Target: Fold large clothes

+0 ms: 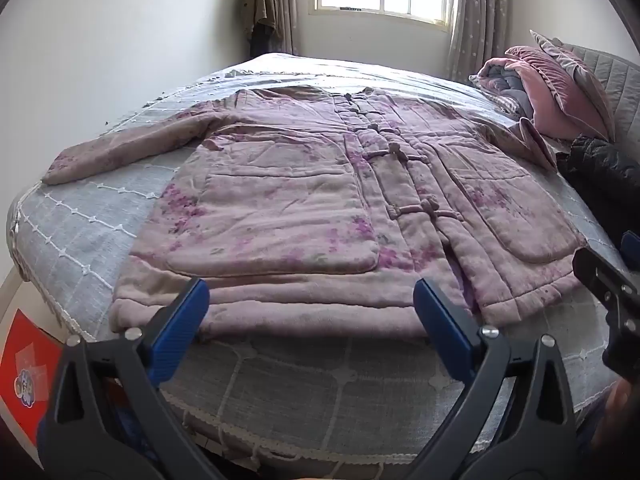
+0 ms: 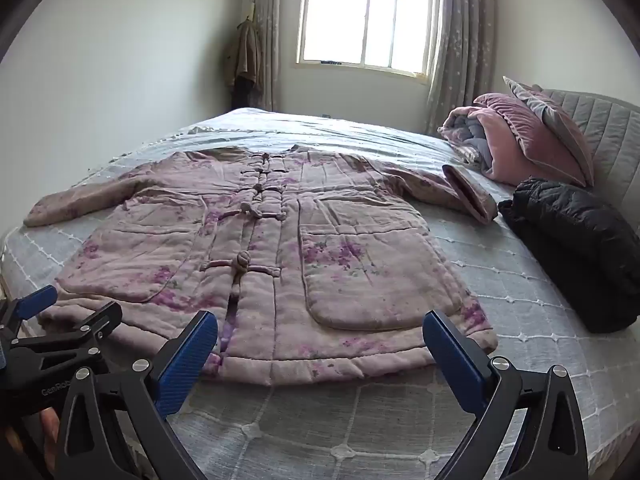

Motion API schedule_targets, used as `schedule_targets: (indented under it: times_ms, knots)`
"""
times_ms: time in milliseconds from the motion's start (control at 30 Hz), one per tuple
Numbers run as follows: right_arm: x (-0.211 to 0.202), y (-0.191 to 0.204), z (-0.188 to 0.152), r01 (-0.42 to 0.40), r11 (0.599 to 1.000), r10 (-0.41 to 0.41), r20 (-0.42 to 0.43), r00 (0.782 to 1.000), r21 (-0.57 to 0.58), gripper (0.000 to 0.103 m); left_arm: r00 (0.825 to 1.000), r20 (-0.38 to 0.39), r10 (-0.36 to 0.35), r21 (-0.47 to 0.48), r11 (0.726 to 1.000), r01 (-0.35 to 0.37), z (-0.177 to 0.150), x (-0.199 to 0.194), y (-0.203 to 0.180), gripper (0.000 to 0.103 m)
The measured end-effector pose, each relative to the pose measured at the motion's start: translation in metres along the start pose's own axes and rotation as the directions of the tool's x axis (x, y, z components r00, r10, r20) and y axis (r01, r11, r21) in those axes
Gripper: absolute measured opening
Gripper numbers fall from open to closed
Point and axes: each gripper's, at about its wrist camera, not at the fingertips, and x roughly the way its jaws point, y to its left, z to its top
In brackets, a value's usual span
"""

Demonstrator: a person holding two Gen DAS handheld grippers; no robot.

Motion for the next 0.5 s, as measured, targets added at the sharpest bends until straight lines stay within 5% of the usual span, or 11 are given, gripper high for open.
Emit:
schedule_targets:
  times_ms: [500]
  knots:
    - [0.0017, -0.0011, -0.0004, -0.005, 1.0, 0.005, -0.004, 1.0, 0.031, 0.103, 0.999, -0.033, 0.01, 0.036, 0.999, -0.009, -0.0006, -0.0019, -0.0019, 0.101]
